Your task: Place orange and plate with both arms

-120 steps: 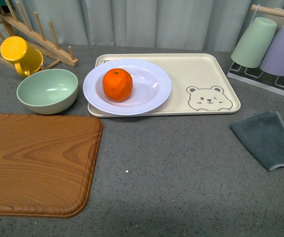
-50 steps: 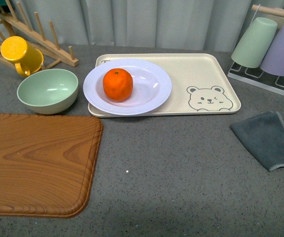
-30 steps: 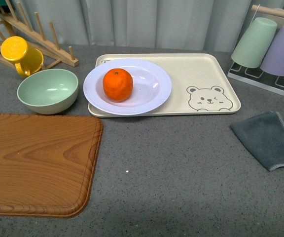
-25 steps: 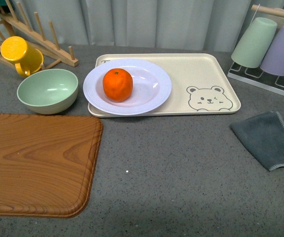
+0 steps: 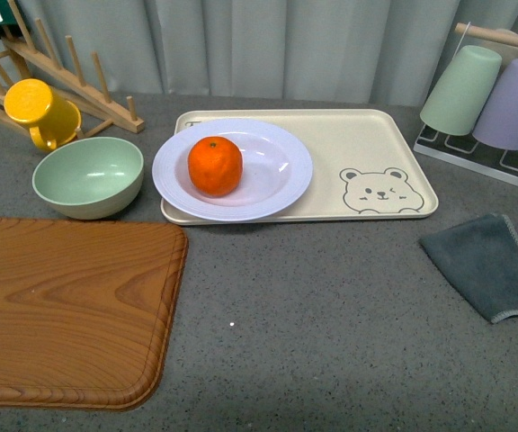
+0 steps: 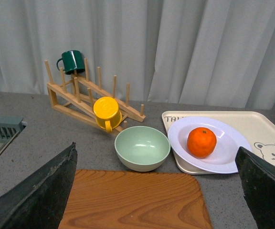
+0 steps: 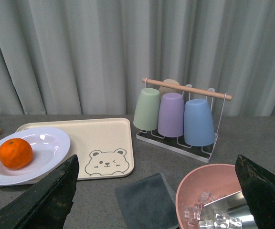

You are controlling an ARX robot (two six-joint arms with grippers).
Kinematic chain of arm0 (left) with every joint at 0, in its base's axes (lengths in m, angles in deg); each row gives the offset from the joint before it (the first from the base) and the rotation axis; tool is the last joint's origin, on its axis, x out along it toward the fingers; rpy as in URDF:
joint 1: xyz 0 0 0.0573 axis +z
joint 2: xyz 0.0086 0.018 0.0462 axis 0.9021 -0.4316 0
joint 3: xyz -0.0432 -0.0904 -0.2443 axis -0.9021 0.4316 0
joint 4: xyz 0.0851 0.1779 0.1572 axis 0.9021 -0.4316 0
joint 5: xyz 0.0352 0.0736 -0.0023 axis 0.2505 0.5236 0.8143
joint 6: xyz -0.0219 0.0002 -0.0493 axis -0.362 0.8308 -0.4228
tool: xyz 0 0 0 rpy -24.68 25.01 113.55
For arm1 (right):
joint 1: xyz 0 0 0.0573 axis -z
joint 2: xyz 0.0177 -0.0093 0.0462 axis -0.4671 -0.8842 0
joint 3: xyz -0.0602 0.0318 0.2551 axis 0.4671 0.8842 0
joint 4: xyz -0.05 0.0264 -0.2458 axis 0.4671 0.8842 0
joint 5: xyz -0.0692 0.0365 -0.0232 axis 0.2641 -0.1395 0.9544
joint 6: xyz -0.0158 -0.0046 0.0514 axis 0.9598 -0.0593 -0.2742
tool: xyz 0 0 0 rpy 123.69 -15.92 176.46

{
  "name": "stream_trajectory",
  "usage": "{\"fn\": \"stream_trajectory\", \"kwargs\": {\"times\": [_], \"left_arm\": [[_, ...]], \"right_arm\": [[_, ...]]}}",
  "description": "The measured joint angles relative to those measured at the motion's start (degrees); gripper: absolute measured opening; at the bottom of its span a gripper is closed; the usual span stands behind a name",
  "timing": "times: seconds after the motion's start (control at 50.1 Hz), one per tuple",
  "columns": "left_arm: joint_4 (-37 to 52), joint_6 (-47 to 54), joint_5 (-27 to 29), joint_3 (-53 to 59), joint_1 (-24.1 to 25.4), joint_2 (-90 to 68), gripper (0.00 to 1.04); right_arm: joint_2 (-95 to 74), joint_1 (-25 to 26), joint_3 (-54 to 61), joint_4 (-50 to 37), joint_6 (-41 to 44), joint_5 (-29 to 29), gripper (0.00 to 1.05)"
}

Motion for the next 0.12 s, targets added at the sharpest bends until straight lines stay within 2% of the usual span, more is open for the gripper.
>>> {"fn": "stream_trajectory", "kwargs": {"times": [0.12], "left_arm": [[0.00,0.00,0.00,0.00,0.00,0.00,0.98]], "right_arm": [[0.00,0.00,0.00,0.00,-0.02,0.00,0.96]]}}
